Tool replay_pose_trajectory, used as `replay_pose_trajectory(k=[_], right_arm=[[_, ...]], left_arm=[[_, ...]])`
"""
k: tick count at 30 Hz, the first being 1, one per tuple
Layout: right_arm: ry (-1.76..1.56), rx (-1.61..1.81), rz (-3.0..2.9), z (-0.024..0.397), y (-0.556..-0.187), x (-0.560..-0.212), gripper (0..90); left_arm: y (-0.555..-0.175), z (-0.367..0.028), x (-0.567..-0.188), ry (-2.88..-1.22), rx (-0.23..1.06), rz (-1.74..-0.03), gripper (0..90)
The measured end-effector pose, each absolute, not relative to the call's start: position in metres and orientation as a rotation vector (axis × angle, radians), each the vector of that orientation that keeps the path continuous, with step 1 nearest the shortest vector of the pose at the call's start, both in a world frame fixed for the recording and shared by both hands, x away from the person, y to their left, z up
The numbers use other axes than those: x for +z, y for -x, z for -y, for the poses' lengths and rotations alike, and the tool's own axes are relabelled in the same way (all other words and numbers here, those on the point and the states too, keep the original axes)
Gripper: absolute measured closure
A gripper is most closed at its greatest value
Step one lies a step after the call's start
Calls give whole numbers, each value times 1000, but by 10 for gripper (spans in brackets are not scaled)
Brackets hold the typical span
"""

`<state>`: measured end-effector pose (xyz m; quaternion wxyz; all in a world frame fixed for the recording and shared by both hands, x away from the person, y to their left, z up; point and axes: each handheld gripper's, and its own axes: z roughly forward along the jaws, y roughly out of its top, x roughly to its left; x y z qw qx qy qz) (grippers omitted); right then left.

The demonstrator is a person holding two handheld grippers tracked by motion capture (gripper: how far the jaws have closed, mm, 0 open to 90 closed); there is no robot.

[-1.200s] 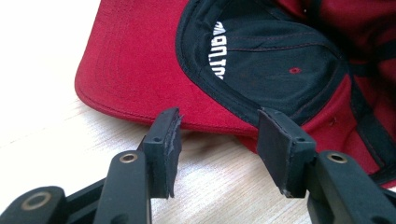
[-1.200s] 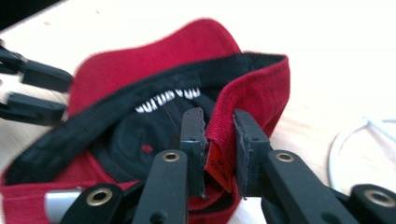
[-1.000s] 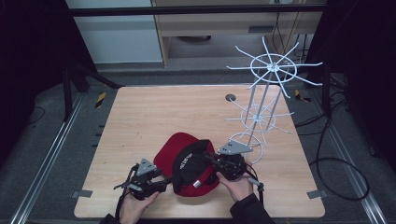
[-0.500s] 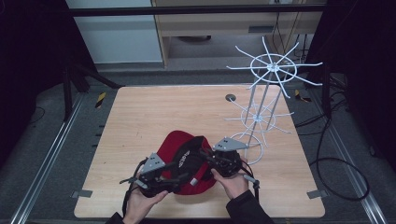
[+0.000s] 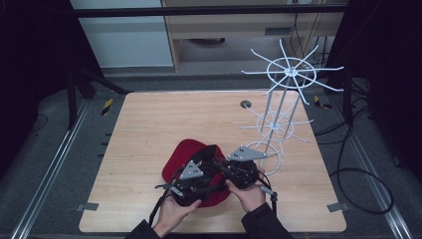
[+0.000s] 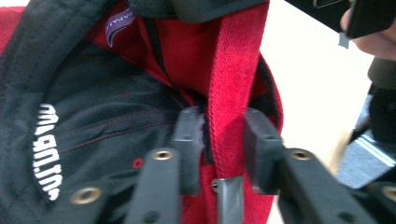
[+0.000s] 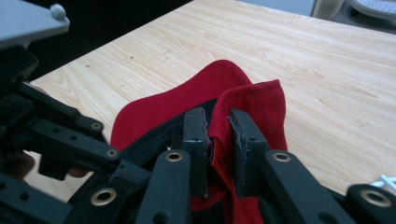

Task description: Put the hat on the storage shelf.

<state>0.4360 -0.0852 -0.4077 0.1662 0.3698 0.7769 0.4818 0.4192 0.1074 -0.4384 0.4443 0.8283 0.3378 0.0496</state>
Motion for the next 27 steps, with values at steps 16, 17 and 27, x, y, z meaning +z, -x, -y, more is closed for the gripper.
replay_pose_trajectory(k=[16, 17, 27], right_arm=[[-1033, 1489, -2103, 118, -423, -399, 412], [-1028, 1496, -2110, 121, -421, -400, 395], [-1046, 1403, -2206, 143, -406, -449, 290]], left_arm=[[-419, -125, -415, -1932, 192, -847, 871], [-419, -125, -415, -1932, 192, -847, 871], [-425, -123, -382, -1875, 267, -813, 874]])
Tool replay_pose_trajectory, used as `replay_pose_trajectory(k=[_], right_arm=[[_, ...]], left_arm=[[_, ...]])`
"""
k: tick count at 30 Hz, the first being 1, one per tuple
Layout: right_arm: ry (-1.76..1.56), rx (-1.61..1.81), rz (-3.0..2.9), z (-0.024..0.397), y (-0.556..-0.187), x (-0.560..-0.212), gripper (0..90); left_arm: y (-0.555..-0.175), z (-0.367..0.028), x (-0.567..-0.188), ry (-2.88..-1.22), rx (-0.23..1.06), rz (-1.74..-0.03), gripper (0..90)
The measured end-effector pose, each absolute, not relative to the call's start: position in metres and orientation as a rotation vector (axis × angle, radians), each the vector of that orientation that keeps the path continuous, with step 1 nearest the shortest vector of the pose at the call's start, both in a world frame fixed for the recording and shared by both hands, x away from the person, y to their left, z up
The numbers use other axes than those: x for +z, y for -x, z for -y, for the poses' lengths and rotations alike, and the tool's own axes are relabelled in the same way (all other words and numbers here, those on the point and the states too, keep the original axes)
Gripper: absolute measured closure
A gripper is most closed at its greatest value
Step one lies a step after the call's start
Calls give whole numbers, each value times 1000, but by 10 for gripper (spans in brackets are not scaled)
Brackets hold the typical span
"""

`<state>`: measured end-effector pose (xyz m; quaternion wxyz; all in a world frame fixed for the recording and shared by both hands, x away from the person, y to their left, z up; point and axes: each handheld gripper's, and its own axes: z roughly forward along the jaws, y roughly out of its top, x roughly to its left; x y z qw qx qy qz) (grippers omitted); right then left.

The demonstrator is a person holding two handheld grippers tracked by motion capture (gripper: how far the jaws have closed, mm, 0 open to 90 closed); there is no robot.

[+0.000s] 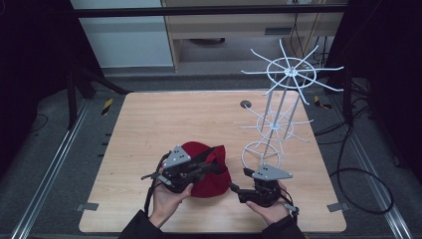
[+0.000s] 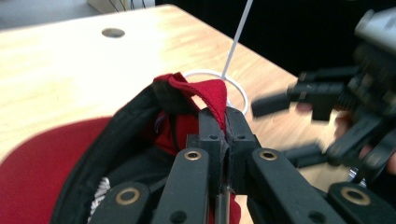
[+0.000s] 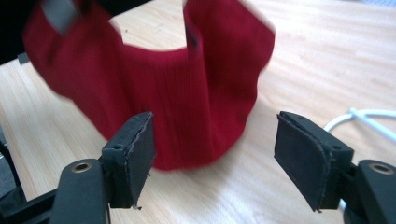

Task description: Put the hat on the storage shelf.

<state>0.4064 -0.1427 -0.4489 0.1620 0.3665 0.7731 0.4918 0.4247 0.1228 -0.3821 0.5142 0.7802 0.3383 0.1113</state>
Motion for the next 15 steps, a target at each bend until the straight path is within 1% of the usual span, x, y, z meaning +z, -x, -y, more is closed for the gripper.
replay_pose_trajectory(k=[4, 7, 15], right_arm=[[-1053, 1427, -2220, 142, -407, -459, 277], [-999, 1429, -2240, 133, -409, -467, 280], [-994, 1463, -2188, 126, -419, -467, 297]], left_arm=[[-427, -120, -373, -1865, 287, -803, 874], [-429, -118, -364, -1850, 300, -789, 874], [-428, -122, -343, -1811, 327, -766, 875]])
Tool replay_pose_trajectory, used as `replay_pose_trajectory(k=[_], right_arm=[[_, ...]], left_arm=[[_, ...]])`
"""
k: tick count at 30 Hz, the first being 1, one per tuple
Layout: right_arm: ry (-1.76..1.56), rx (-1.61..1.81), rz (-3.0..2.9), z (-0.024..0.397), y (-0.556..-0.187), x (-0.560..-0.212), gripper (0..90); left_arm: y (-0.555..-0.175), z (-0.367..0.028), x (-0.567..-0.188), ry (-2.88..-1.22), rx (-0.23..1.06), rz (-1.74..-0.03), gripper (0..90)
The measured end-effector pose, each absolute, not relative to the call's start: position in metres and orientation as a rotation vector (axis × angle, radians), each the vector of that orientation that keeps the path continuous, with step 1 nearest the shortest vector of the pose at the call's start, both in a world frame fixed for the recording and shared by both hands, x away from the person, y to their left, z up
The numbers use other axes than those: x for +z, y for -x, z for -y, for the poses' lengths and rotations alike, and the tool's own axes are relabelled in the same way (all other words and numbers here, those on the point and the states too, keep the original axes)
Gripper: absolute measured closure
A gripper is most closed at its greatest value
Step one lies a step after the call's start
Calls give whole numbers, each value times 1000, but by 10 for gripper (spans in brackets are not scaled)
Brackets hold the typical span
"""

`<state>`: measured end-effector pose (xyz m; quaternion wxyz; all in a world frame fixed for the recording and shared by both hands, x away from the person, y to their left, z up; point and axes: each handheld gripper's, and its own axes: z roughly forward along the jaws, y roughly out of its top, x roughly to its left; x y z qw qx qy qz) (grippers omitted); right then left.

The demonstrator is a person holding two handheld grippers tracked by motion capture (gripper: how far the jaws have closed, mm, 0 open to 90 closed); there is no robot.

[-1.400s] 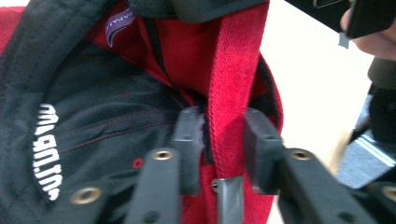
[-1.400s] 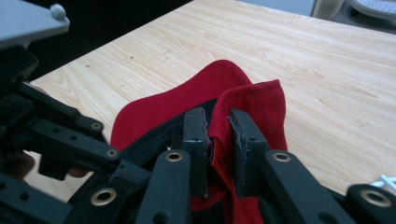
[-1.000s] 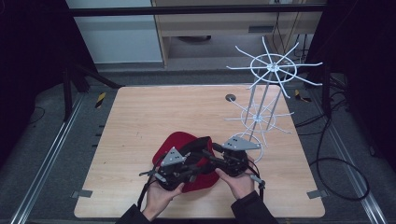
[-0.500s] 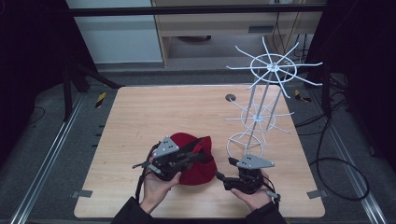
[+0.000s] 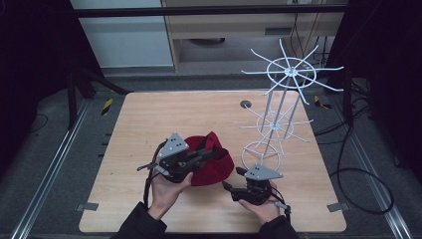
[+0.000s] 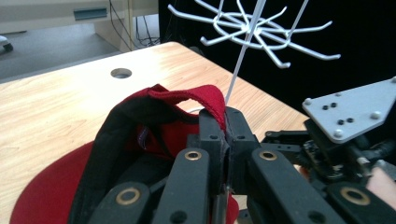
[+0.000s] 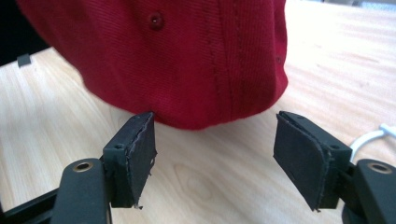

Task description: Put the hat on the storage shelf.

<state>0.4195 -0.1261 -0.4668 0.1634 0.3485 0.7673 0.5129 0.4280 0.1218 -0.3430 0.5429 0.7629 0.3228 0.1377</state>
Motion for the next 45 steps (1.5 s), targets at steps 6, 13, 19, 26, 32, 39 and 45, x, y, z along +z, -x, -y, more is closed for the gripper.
replay_pose_trajectory(k=[6, 13, 19, 26, 32, 39, 45], right_arm=[[-992, 1542, -2150, 125, -425, -464, 290], [-979, 1609, -2150, 118, -418, -461, 230], [-973, 1685, -2118, 111, -415, -454, 199], [-962, 1740, -2076, 112, -411, -445, 295], [-969, 1756, -2063, 112, -412, -440, 685], [-1025, 1757, -2087, 116, -415, -439, 897], [-1028, 1704, -2079, 118, -412, -436, 900]], left_arm=[[-426, -123, -332, -1798, 362, -757, 875], [-426, -124, -315, -1755, 393, -751, 875], [-424, -122, -307, -1738, 423, -744, 875], [-420, -126, -311, -1732, 412, -737, 875], [-418, -127, -313, -1720, 395, -727, 875], [-415, -131, -314, -1711, 407, -723, 875], [-417, -138, -312, -1686, 414, -741, 873]])
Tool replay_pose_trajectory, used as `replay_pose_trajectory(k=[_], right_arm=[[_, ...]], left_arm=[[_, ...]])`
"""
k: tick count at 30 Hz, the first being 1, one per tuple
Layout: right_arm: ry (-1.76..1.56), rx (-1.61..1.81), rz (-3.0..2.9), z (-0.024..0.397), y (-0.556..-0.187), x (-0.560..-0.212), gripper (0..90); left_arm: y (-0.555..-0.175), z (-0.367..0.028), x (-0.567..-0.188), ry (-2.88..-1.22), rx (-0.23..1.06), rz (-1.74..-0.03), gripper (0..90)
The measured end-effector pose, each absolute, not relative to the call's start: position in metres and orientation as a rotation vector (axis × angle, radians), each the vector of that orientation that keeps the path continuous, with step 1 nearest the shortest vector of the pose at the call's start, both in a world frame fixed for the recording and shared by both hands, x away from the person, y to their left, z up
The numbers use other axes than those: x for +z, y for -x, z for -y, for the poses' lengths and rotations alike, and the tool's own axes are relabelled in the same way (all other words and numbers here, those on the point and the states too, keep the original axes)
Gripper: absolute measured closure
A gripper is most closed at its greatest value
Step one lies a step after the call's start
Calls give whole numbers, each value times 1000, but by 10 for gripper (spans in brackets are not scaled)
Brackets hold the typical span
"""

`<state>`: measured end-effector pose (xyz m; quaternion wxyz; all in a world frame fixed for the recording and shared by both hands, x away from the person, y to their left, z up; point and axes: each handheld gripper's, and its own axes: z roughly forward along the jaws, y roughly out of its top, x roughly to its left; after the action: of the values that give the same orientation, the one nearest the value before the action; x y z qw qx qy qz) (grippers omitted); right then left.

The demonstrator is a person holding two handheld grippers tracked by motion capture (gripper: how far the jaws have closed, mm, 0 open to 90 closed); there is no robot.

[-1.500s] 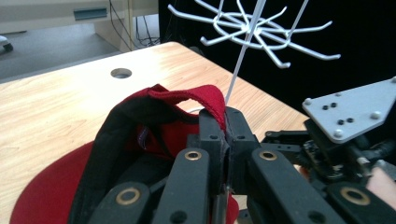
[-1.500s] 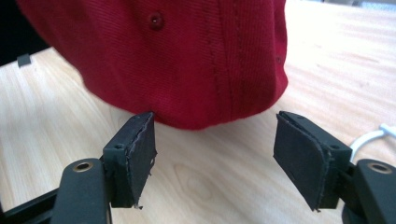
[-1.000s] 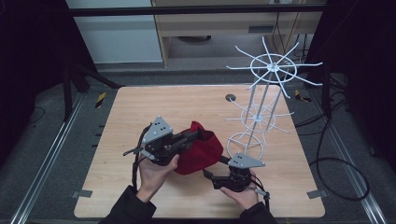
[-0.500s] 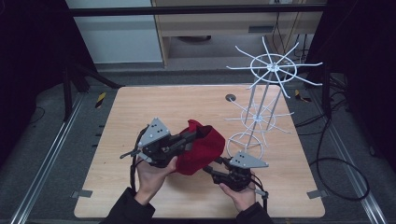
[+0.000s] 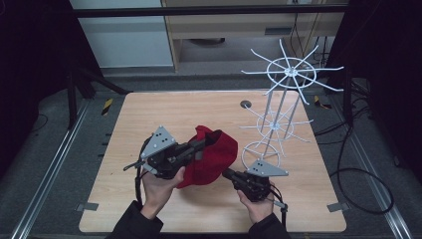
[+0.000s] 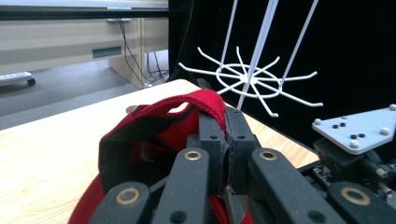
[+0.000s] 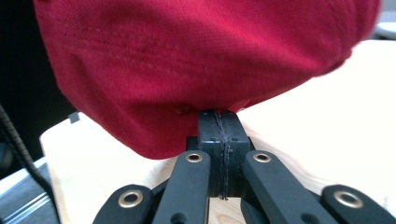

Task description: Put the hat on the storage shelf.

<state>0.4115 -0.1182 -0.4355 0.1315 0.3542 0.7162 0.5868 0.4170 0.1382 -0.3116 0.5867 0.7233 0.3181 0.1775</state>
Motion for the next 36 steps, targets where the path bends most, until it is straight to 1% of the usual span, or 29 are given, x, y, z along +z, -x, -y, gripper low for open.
replay_pose_trajectory(k=[9, 13, 15, 18, 20, 21, 22, 23, 29, 33, 36], right_arm=[[-972, 1584, -1974, 123, -402, -411, 900], [-948, 1575, -1986, 116, -401, -406, 900], [-913, 1581, -2010, 103, -401, -402, 900], [-886, 1583, -2036, 91, -403, -399, 900], [-861, 1577, -2069, 75, -406, -396, 900], [-838, 1568, -2099, 62, -408, -394, 900], [-829, 1552, -2119, 53, -410, -394, 900], [-829, 1552, -2119, 53, -410, -394, 900], [-779, 1490, -2222, 7, -418, -399, 900], [-764, 1366, -2288, -22, -424, -410, 900], [-780, 1309, -2318, -31, -427, -421, 900]], left_arm=[[-409, -167, -318, -1661, 438, -766, 872], [-406, -194, -332, -1662, 449, -823, 872], [-405, -214, -343, -1660, 458, -874, 871], [-404, -230, -351, -1661, 473, -917, 872], [-403, -242, -359, -1663, 486, -951, 872], [-403, -257, -369, -1666, 502, -996, 872], [-403, -264, -374, -1664, 496, -1021, 871], [-403, -264, -374, -1664, 496, -1021, 871], [-403, -302, -412, -1693, 492, -1162, 871], [-408, -310, -430, -1744, 490, -1229, 870], [-418, -308, -450, -1832, 483, -1287, 869]])
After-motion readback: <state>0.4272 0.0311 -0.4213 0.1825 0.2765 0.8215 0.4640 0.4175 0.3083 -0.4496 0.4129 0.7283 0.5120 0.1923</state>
